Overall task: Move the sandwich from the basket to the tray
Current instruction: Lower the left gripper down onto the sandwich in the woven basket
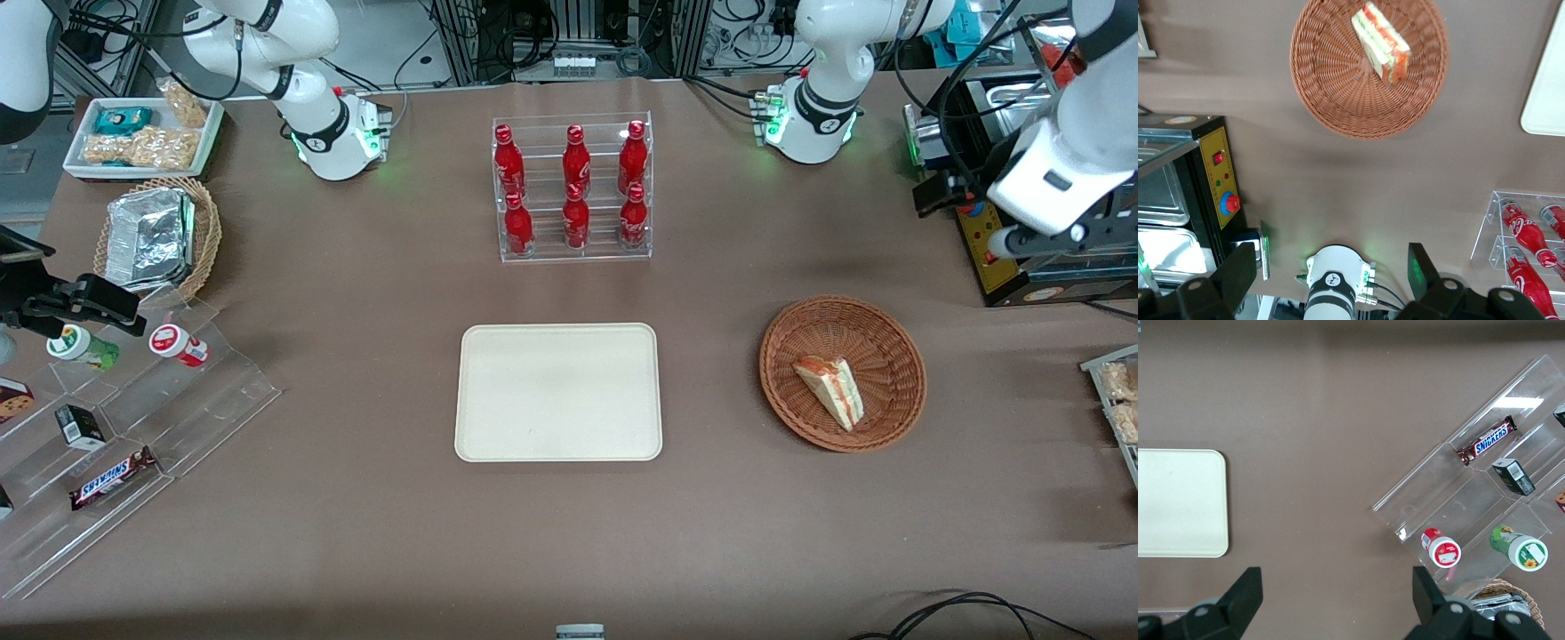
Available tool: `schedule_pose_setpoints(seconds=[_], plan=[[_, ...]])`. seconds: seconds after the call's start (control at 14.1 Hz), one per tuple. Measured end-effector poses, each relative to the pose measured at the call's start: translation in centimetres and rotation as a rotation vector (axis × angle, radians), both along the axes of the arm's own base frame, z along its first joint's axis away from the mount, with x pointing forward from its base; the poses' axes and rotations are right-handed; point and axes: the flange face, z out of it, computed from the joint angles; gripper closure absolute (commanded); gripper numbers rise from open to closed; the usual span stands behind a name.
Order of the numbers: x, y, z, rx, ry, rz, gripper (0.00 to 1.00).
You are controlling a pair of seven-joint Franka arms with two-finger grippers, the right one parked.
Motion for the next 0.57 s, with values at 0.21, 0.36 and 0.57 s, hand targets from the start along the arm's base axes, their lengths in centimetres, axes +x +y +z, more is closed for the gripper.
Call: schedule_pose_setpoints(seconds=[0.21, 0.36, 0.57], plan=[[2.0, 1.0, -4.1, -0.001, 0.075, 0.034, 0.0], [3.3, 1.8, -7.6, 0.018, 0.132, 0.112, 0.0], [5.1, 2.8, -13.2, 0.023, 0.224, 0.156, 0.0]])
